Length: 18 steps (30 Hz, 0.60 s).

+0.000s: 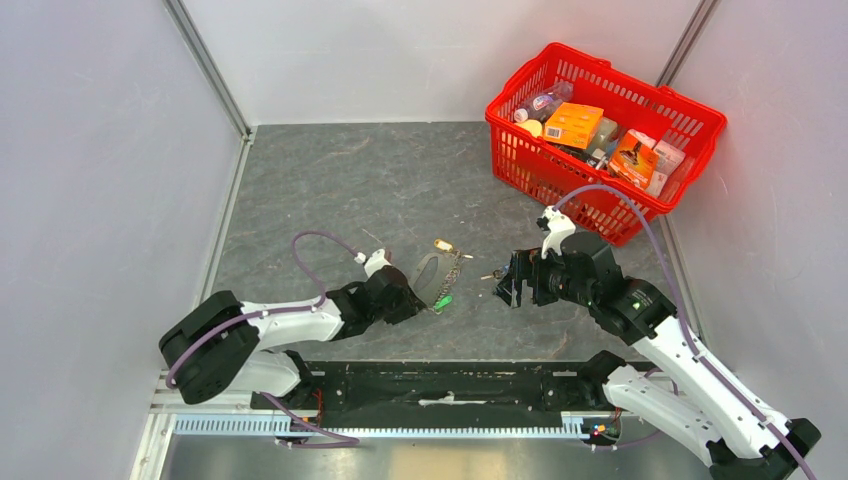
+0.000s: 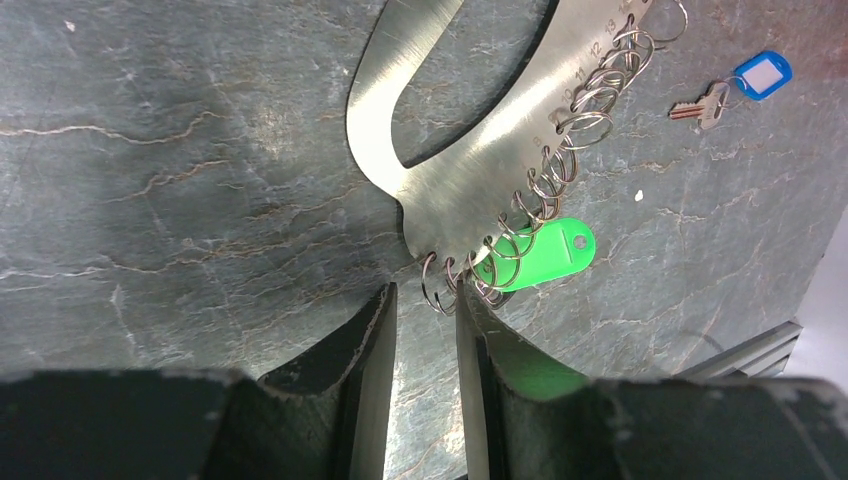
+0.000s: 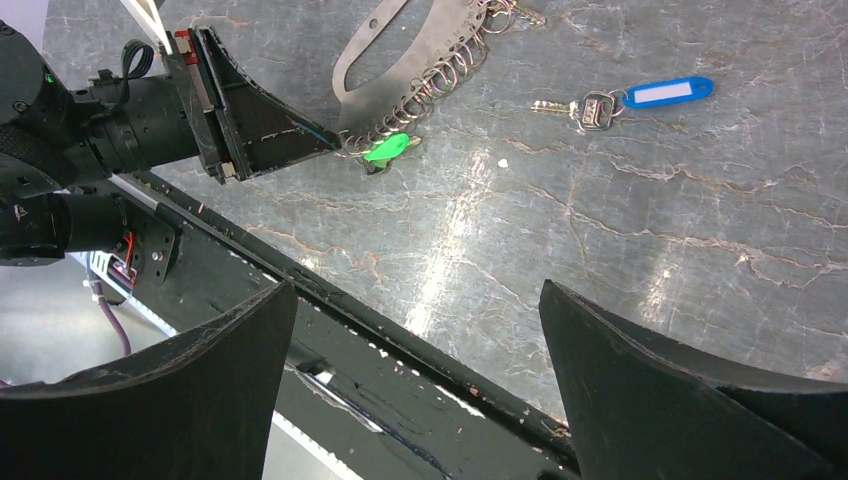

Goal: Put the keys on the keyring

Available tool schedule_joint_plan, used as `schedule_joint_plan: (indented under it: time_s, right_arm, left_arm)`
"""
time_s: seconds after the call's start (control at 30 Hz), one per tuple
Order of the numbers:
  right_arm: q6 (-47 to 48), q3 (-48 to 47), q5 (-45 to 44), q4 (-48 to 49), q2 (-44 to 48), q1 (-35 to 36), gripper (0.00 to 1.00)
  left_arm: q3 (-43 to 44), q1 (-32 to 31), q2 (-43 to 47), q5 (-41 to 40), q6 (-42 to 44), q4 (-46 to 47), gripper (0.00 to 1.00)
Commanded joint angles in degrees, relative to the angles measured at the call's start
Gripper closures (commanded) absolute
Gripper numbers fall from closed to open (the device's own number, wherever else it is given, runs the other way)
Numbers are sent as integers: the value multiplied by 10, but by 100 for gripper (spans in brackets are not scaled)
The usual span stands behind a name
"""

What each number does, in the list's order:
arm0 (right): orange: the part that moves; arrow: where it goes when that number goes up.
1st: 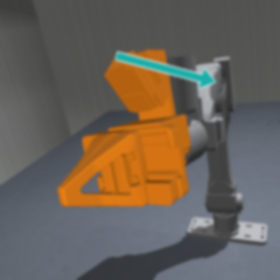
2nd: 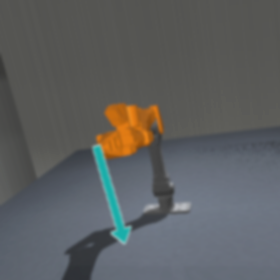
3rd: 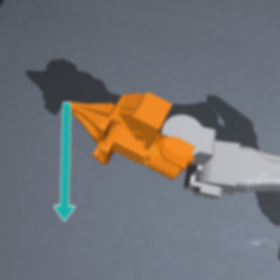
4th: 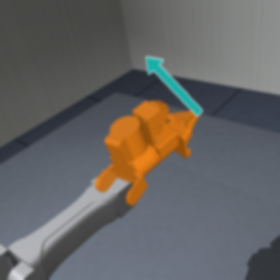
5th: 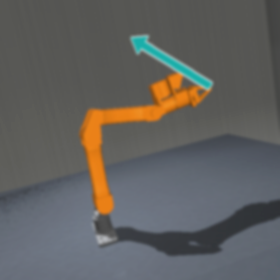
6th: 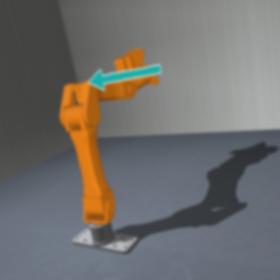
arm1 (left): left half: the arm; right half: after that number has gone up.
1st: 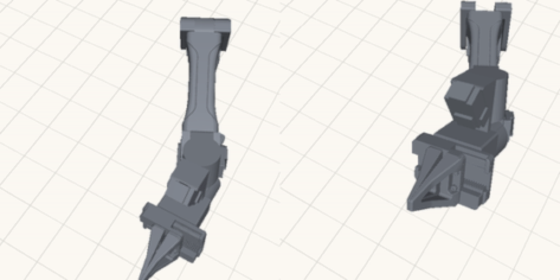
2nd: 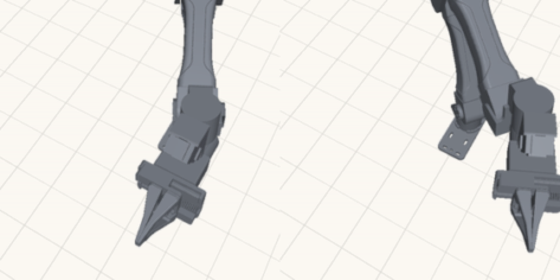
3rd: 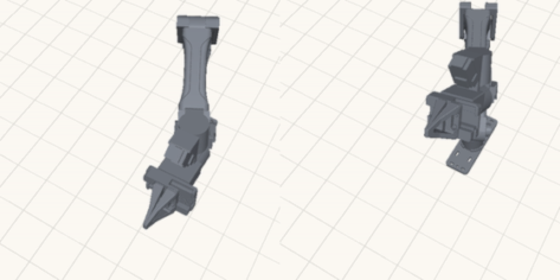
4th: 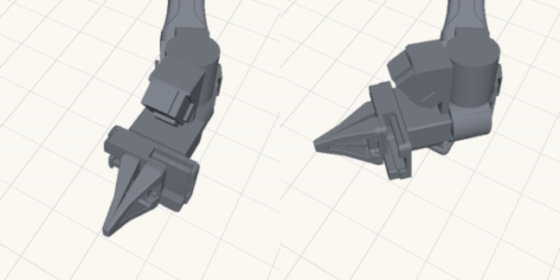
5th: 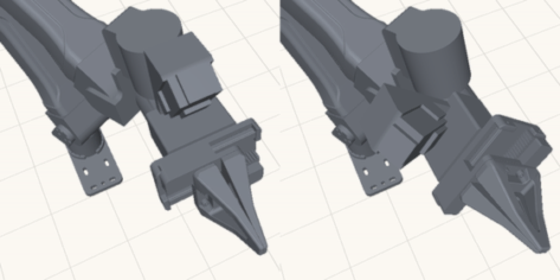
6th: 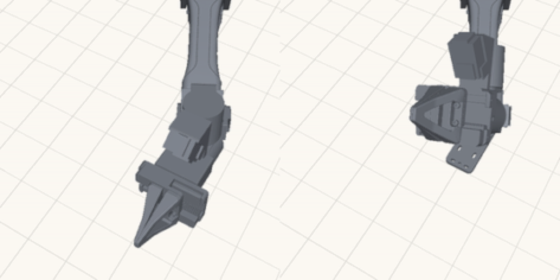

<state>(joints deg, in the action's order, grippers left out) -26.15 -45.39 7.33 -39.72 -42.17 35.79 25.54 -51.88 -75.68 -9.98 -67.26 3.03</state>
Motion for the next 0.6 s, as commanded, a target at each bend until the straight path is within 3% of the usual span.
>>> schedule_joint_plan:
  time_s: [0.0, 0.57]
  right_arm:
    - [-2, 2, 9, 13, 2, 3, 1]
    - [0, 3, 9, 8, 9, 3, 1]
  left_arm:
    - [-6, -2, 10, -20, -20, 8, 66]
    - [12, -2, -27, -19, -16, 22, 73]
